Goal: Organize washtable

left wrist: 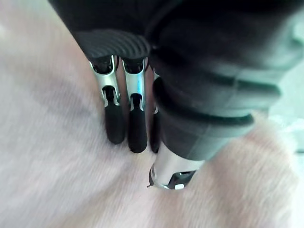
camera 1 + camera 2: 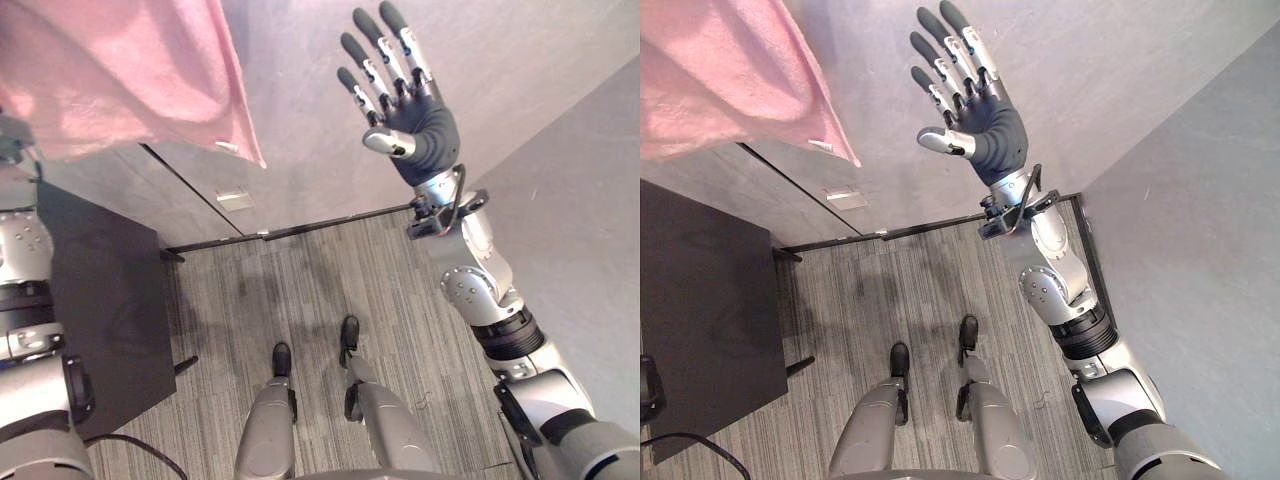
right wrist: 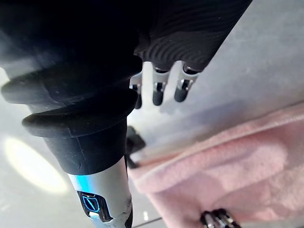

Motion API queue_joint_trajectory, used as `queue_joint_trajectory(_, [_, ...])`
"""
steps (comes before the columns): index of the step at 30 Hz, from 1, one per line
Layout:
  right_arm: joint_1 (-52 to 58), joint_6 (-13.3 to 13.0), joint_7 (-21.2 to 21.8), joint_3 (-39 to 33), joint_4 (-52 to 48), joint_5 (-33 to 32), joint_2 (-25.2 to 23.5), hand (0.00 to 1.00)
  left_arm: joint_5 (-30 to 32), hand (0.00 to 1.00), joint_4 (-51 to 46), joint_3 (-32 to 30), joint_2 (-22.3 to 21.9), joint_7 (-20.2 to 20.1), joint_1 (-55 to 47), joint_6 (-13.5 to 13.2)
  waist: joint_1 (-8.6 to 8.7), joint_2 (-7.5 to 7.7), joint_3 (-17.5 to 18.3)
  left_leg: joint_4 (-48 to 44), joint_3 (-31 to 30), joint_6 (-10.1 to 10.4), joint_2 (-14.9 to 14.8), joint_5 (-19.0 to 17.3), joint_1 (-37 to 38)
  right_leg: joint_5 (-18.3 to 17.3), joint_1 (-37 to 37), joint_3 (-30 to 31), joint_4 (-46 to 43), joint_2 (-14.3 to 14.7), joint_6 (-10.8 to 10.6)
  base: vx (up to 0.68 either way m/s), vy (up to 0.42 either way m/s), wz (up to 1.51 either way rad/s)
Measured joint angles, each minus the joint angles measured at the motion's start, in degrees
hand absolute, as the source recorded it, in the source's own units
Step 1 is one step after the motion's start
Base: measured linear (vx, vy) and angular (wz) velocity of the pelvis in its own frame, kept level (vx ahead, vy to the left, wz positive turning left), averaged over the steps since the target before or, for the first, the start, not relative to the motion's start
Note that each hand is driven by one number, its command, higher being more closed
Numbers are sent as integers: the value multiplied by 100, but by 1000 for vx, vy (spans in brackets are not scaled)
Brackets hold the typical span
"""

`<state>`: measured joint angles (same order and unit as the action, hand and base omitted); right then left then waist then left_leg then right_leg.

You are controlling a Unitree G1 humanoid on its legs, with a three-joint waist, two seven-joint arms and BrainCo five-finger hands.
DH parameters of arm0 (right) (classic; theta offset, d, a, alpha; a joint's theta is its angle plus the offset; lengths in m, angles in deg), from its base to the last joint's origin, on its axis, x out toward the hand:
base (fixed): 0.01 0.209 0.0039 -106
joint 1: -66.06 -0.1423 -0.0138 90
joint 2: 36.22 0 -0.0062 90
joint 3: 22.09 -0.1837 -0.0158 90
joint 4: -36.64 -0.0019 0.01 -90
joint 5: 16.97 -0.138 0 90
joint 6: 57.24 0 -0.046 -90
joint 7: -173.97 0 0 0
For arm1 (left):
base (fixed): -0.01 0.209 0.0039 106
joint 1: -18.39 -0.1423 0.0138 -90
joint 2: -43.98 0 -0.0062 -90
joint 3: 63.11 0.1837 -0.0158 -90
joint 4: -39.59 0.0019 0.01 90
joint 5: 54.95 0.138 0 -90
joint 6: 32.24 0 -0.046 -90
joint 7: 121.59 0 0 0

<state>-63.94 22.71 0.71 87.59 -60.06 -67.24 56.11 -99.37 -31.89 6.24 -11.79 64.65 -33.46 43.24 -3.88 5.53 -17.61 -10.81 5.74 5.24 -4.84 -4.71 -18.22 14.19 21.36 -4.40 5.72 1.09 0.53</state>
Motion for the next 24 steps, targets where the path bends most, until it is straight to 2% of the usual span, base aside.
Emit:
queue_joint_trajectory(4, [-179,53,229,349,-221,11,-67,0,-78,0,0,-261,20,25,-494,-103,-67,-4,3,20,1,-1,10,-2,15,20,-20,-17,-1,-9,28,54,72,3])
queue_joint_trajectory(8, [-465,61,164,301,169,17,-5,0,-225,0,0,-271,16,23,-830,-105,-129,-4,4,23,-29,-11,30,-7,39,21,-51,-17,1,-31,30,40,79,2])
queue_joint_trajectory(11, [-537,122,-81,-160,835,15,132,0,-226,0,0,-306,-19,14,-1057,-104,-166,-3,4,23,-87,-13,38,-9,75,20,-116,-48,2,-38,29,33,69,7])
queue_joint_trajectory(16, [-419,143,-412,-756,961,14,476,0,-262,0,3,-813,-328,12,-1509,-84,-161,-4,7,22,-97,-20,70,-11,77,20,-126,-48,3,-69,29,29,81,2])
queue_joint_trajectory(21, [546,151,-542,-1659,687,169,497,0,-276,0,-6,-1209,-682,-5,-1967,-26,-171,-9,22,-2,-106,-66,87,-40,145,16,-209,-62,4,-89,24,32,83,3])
queue_joint_trajectory(24, [1232,159,-770,-2483,679,462,441,0,-280,0,-95,-1655,-1136,11,-2250,29,-173,-17,47,13,-72,-86,125,-50,214,7,-262,-43,3,-123,16,30,104,-3])
